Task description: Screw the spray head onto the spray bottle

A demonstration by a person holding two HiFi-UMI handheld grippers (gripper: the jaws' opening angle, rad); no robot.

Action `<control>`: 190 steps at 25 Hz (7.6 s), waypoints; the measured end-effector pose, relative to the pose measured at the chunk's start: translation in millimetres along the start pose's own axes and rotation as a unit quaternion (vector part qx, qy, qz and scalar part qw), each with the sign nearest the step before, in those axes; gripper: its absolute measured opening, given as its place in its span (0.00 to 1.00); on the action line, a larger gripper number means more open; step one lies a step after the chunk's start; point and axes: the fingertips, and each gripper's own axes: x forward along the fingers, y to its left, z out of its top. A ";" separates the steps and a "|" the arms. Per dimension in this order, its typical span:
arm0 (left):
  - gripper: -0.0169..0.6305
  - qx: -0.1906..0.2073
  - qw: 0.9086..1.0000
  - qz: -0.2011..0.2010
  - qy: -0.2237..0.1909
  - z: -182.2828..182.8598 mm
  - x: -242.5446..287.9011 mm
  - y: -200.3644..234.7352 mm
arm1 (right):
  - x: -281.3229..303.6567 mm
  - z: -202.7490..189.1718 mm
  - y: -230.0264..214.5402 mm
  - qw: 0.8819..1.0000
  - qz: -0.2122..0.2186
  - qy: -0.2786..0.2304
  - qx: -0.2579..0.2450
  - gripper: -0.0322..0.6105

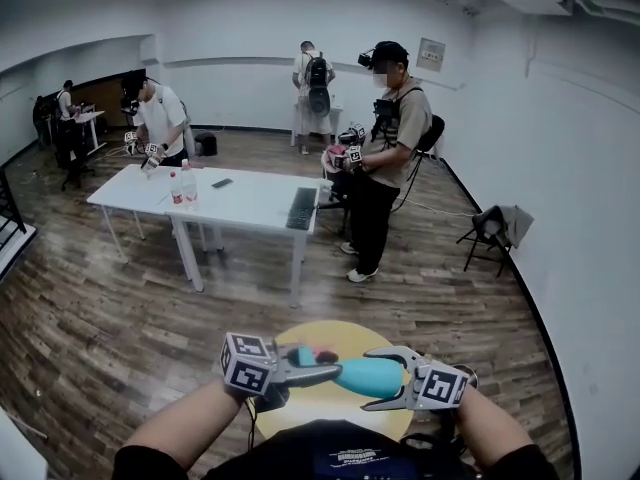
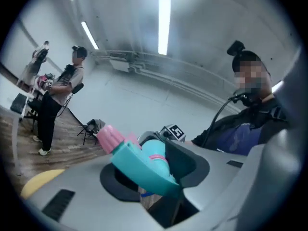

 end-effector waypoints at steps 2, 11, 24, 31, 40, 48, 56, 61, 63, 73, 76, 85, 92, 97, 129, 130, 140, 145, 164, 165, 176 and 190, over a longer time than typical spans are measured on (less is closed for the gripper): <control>0.31 0.037 0.999 -0.004 0.026 -5.4 3.1 -5.9 | -2.6 -0.3 4.0 1.000 0.007 0.003 -0.002 0.77; 0.61 -0.184 0.967 0.020 -0.178 6.3 -51.4 26.1 | -17.5 -1.9 -7.9 0.994 0.009 -0.063 0.088 0.77; 0.58 -0.147 0.985 0.051 -0.079 0.6 -16.7 26.5 | 2.4 -7.0 0.0 1.000 0.005 -0.001 0.030 0.78; 0.32 0.032 0.999 0.005 0.030 -12.5 13.0 -5.1 | -1.1 -4.8 11.2 0.998 0.041 -0.024 0.031 0.77; 0.49 -0.088 0.993 0.044 -0.058 -19.6 -31.3 13.5 | 8.3 -3.0 8.8 0.997 0.047 -0.031 0.049 0.77; 0.50 -0.158 0.948 0.175 -0.212 -17.4 -172.3 57.3 | -35.9 -43.4 -24.5 0.992 -0.034 -0.048 0.114 0.78; 0.43 -0.094 0.991 0.043 -0.087 1.7 -14.7 31.1 | 7.5 -6.9 -6.0 0.998 0.022 -0.029 0.041 0.78; 0.38 0.032 0.999 0.024 0.013 -8.5 9.6 9.7 | -9.5 -9.7 2.9 0.997 0.049 -0.030 0.051 0.77; 0.38 0.054 0.998 0.020 0.023 -11.3 11.9 5.1 | -11.5 -10.1 6.0 0.997 0.052 -0.029 0.051 0.77; 0.58 -0.156 0.968 0.077 -0.181 11.4 -80.7 43.9 | -14.6 -11.6 -14.1 0.990 0.010 -0.081 0.115 0.77; 0.58 -0.207 0.927 0.157 -0.269 1.7 -159.2 67.9 | -30.5 -30.4 -25.1 0.986 -0.019 -0.081 0.146 0.78; 0.54 -0.185 0.969 0.061 -0.150 -8.8 -62.8 38.2 | 11.0 -13.5 -5.9 0.995 0.026 -0.042 0.090 0.78; 0.32 -0.009 1.000 0.015 -0.002 -5.6 10.6 0.3 | 3.6 -1.7 7.3 0.995 0.067 -0.047 0.058 0.77; 0.32 0.075 0.996 0.012 0.053 -18.0 17.6 -9.4 | 4.3 -4.6 18.4 0.994 0.079 -0.043 0.066 0.76; 0.37 0.075 0.992 0.051 -0.087 12.2 -7.2 -9.2 | -30.7 29.0 -7.5 0.964 0.097 -0.180 0.172 0.77; 0.37 0.059 0.991 0.055 -0.109 17.0 -8.5 -6.6 | -35.7 33.3 -17.0 0.954 0.085 -0.207 0.200 0.78; 0.21 0.045 0.989 0.088 -0.114 20.7 -9.7 5.2 | -28.1 37.1 -32.3 0.922 0.040 -0.213 0.321 0.78; 0.48 -0.066 0.977 0.073 -0.189 36.7 -70.4 22.4 | -58.8 28.1 -47.9 0.890 0.026 -0.268 0.367 0.78; 0.18 -0.053 0.991 0.051 -0.109 30.9 -2.2 4.4 | -7.8 20.4 -15.1 0.927 0.048 -0.163 0.334 0.79; 0.18 -0.061 0.990 0.049 -0.120 34.7 -0.7 3.6 | -8.9 21.0 -18.5 0.923 0.043 -0.174 0.342 0.79; 0.17 -0.117 0.979 0.073 -0.149 15.9 2.2 24.3 | -25.1 34.9 -37.7 0.883 0.035 -0.251 0.396 0.83; 0.56 -0.144 0.957 0.097 -0.232 21.3 -114.5 33.5 | -60.0 16.6 -59.6 0.858 0.018 -0.292 0.421 0.82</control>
